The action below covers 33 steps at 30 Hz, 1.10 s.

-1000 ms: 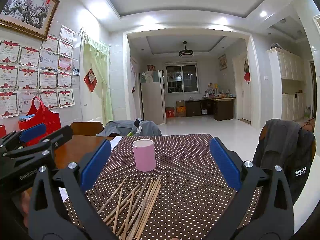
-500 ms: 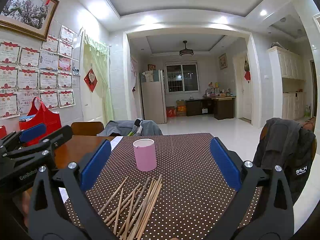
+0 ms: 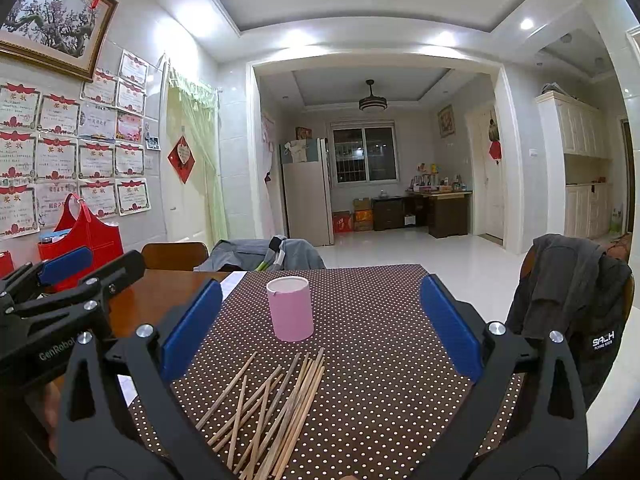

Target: Organize utensils

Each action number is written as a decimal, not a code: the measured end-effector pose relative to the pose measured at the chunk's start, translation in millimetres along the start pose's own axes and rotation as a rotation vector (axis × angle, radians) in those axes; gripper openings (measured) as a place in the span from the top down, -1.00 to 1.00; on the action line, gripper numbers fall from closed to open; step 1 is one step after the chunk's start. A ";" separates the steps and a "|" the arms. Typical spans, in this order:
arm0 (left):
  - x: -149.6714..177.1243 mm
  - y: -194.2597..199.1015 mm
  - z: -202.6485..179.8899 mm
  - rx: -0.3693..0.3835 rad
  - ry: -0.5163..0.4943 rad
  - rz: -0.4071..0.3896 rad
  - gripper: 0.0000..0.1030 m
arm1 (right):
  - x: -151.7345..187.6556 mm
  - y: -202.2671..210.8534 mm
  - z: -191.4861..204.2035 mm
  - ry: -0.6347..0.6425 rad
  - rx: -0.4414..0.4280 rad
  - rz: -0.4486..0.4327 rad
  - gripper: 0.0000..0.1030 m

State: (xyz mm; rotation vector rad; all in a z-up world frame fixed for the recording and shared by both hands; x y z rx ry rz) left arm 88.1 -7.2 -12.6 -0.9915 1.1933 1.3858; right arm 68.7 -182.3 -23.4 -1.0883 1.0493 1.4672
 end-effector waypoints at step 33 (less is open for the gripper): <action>-0.3 1.3 0.5 -0.001 -0.001 0.009 -0.46 | 4.2 -3.8 1.4 -0.016 0.000 0.030 -0.88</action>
Point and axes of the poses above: each gripper's, at about its wrist camera, not at the fingertips, and y roughly against the way its jaws point, z to its left, x to its underside, the point moved 9 cm from there along -y, roughly the way its jaws point, and after that the axes turned 8 degrees about -y, right-handed, at the moved point
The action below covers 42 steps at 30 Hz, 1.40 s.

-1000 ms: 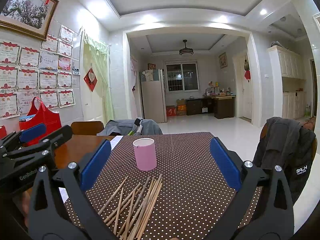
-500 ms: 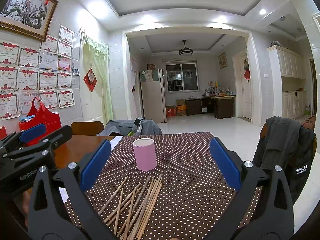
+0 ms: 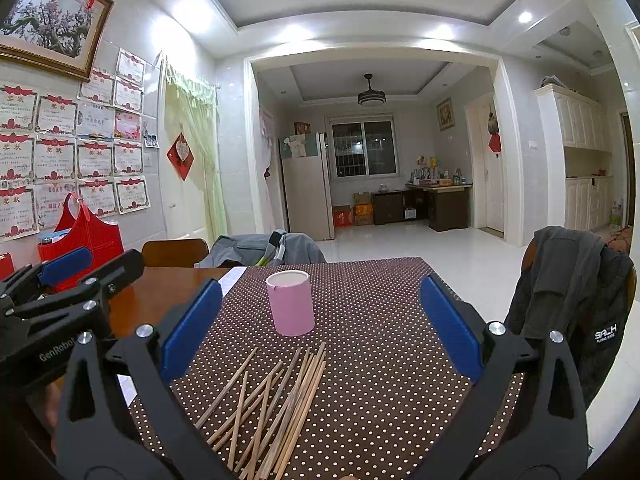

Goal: Organize utensils
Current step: 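Lower both tools toward the pile of wooden sticks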

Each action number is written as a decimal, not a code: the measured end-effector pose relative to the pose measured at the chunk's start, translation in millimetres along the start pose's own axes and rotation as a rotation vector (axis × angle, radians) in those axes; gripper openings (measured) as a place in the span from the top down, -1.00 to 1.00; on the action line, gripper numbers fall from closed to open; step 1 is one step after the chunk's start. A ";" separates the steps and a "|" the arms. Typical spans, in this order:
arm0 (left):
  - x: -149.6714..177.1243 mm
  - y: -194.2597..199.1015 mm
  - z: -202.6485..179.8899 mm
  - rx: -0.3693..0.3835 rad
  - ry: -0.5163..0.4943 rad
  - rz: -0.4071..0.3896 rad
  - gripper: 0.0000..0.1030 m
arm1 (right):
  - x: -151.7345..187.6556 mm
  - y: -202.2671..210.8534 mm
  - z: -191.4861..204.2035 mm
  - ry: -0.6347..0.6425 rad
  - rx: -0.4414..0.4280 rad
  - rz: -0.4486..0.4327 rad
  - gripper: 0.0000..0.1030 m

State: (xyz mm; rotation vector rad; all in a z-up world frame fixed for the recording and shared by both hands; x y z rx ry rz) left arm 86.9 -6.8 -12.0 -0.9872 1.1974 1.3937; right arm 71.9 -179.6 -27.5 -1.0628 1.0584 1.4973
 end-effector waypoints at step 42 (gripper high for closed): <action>214.1 -173.7 19.9 0.159 -0.012 0.862 -0.12 | 171.1 -135.8 -42.7 -0.069 0.036 0.802 -0.24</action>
Point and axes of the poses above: each gripper's, at about its wrist camera, not at the fingertips, and y roughly against the way its jaws point, z to its left, x to its underside, the point moved 9 cm from there along -y, roughly the way its jaws point, and after that the axes turned 8 degrees about -y, right-handed, at the moved point
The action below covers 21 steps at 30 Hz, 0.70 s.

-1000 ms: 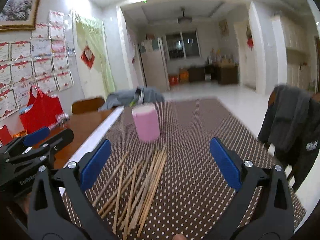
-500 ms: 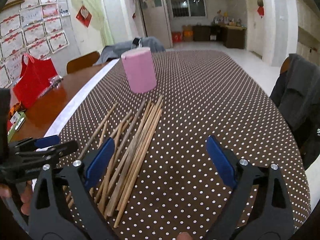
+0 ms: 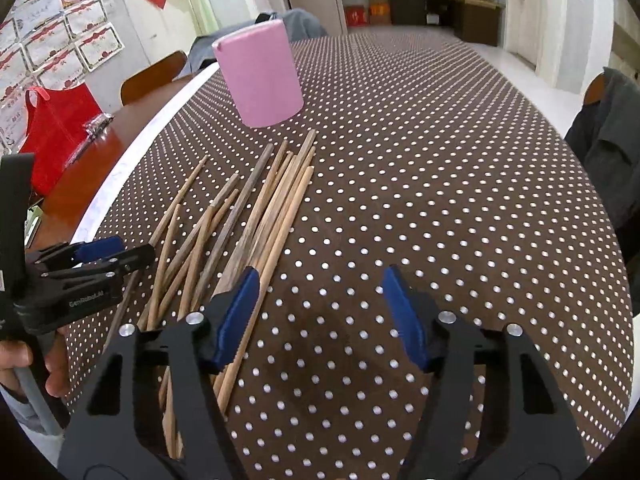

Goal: Organize utensils
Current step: 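Lower both tools toward the pile of wooden sticks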

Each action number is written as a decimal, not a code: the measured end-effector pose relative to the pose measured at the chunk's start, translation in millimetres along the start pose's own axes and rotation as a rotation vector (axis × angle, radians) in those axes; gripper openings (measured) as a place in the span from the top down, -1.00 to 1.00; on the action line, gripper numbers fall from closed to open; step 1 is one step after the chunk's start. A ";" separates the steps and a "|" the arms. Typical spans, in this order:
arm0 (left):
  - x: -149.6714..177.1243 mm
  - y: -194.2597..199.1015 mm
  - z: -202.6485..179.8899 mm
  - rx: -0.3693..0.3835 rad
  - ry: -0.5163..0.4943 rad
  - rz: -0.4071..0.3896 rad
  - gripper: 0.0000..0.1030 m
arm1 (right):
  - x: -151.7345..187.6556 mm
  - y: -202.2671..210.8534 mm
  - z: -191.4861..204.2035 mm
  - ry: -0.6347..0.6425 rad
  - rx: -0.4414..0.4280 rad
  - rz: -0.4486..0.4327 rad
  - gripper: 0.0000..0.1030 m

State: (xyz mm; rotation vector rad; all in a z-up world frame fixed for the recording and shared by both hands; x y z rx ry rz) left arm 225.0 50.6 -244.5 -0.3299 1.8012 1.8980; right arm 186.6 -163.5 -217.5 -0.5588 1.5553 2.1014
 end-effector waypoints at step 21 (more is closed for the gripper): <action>-30.1 -19.3 7.4 -0.024 -0.020 0.032 -0.12 | -8.6 -31.5 17.3 0.123 0.130 0.095 0.14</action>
Point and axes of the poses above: each gripper's, at about its wrist camera, not at the fingertips, and y roughly against the way its jaws point, z to its left, x to its underside, the point moved 9 cm from there along -y, roughly the way its jaws point, and after that the axes turned 8 degrees about -y, right-handed, at the moved point
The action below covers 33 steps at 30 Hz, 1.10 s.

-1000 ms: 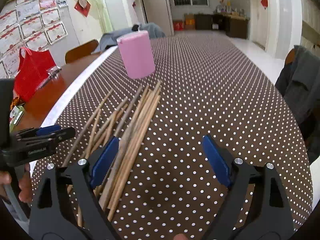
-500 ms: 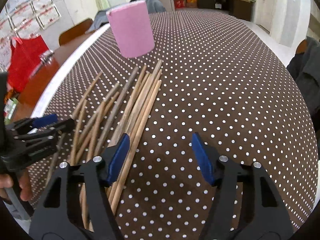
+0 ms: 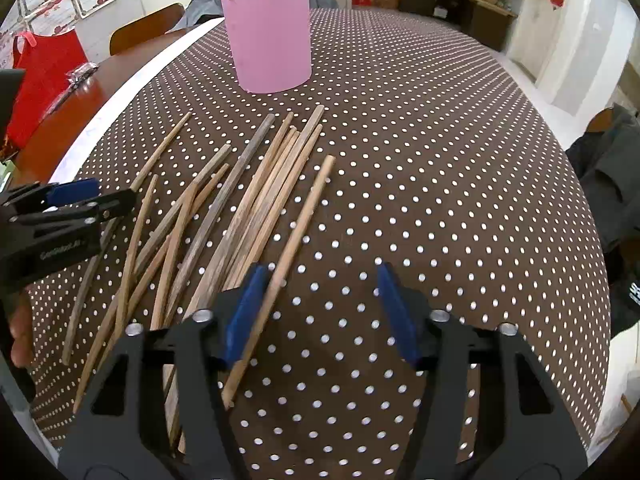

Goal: Organize utensils
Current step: 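Lower both tools toward the pile of wooden sticks, then grasp one wooden stick with the left tool while the right tool grasps another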

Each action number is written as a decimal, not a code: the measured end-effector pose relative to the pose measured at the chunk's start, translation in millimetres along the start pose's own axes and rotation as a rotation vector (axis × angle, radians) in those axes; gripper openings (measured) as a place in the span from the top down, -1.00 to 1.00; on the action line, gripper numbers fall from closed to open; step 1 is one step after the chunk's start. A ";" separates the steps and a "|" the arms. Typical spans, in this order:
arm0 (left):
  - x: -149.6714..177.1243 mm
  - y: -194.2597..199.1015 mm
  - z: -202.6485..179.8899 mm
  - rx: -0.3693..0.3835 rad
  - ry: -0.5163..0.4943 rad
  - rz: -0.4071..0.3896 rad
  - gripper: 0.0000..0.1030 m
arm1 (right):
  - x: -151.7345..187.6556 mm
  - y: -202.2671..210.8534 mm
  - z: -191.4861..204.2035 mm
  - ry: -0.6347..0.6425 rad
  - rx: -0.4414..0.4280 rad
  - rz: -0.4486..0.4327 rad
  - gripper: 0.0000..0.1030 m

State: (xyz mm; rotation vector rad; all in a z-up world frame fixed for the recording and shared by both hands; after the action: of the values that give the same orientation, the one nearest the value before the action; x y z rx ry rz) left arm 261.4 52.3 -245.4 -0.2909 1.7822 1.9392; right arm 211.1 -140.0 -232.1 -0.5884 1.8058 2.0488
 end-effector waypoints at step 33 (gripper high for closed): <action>-77.1 144.2 -25.2 0.262 0.066 -0.545 0.88 | -75.6 91.5 -46.9 -0.076 -0.371 -0.151 0.89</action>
State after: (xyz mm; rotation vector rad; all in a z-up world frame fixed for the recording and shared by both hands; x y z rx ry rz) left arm 253.6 7.3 -86.4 -0.6734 1.7420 1.3169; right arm 232.4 -197.3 -120.0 -0.7106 1.3029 2.2795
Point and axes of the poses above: each gripper's, at about its wrist camera, not at the fingertips, and y roughly against the way its jaws point, z to its left, x to its underside, the point moved 9 cm from there along -y, roughly the way its jaws point, and after that the axes turned 8 degrees about -y, right-handed, at the moved point
